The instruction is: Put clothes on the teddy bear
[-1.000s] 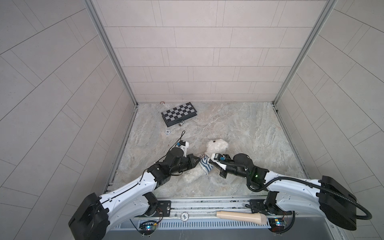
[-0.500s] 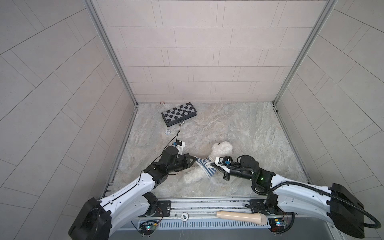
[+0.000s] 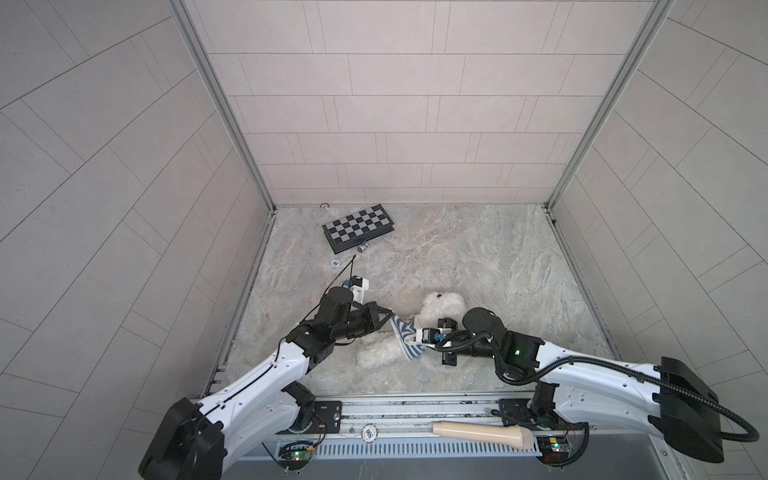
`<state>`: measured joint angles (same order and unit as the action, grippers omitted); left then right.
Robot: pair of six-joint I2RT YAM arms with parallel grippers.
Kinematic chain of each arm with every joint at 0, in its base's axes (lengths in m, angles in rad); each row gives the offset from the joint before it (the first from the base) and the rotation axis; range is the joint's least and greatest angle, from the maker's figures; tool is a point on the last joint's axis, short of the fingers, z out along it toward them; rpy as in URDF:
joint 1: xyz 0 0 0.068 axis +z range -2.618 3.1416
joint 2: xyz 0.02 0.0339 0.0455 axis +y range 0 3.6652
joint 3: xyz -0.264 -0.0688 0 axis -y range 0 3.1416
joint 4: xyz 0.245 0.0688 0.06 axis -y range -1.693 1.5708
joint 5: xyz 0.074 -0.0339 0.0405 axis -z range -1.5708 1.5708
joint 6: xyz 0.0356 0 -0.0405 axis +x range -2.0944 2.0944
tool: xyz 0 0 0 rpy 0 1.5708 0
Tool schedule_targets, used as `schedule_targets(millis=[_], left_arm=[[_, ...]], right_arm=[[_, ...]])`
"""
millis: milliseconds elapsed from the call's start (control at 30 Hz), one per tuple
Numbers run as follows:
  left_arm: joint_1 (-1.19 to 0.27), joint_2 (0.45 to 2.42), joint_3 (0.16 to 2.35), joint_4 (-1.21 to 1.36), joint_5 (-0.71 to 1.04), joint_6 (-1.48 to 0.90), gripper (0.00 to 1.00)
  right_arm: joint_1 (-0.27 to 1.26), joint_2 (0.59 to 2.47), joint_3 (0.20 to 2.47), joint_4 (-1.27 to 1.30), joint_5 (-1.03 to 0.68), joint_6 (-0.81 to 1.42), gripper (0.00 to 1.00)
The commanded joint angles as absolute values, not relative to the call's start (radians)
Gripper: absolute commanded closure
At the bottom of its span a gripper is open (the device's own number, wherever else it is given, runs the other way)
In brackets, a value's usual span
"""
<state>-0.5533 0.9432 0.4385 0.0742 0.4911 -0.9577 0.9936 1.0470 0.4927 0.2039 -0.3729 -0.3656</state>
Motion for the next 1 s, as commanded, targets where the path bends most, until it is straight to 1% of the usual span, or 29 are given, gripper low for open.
schedule_targets(millis=[0, 200, 300, 367, 500, 600, 733, 867, 967], left_arm=[[-0.523, 0.94, 0.469, 0.159, 0.416, -1.023, 1.0], [-0.511, 0.928, 0.429, 0.149, 0.356, -1.07, 1.0], [-0.509, 0.926, 0.443, 0.041, 0.287, -1.029, 1.0], [-0.465, 0.933, 0.44, -0.004, 0.26, -1.008, 1.0], [-0.429, 0.941, 0.42, -0.03, 0.237, -0.988, 1.0], [-0.423, 0.96, 0.396, -0.002, 0.258, -0.983, 1.0], [-0.433, 0.975, 0.409, -0.003, 0.304, -0.947, 1.0], [-0.478, 0.946, 0.435, -0.08, 0.299, -0.895, 1.0], [-0.518, 0.917, 0.43, -0.113, 0.284, -0.885, 1.0]], right_arm=[[1.014, 1.045, 0.52, 0.122, -0.431, -0.445, 1.0], [1.017, 0.987, 0.511, 0.086, -0.458, -0.455, 1.0], [1.027, 0.928, 0.508, 0.064, -0.458, -0.467, 1.0], [1.032, 0.887, 0.503, 0.066, -0.46, -0.466, 1.0], [1.037, 0.857, 0.505, 0.051, -0.472, -0.467, 1.0], [1.037, 0.857, 0.497, 0.079, -0.47, -0.462, 1.0], [1.038, 0.872, 0.488, 0.154, -0.423, -0.429, 1.0], [1.036, 0.903, 0.443, 0.264, -0.323, -0.373, 1.0], [1.029, 0.93, 0.406, 0.301, -0.296, -0.361, 1.0]])
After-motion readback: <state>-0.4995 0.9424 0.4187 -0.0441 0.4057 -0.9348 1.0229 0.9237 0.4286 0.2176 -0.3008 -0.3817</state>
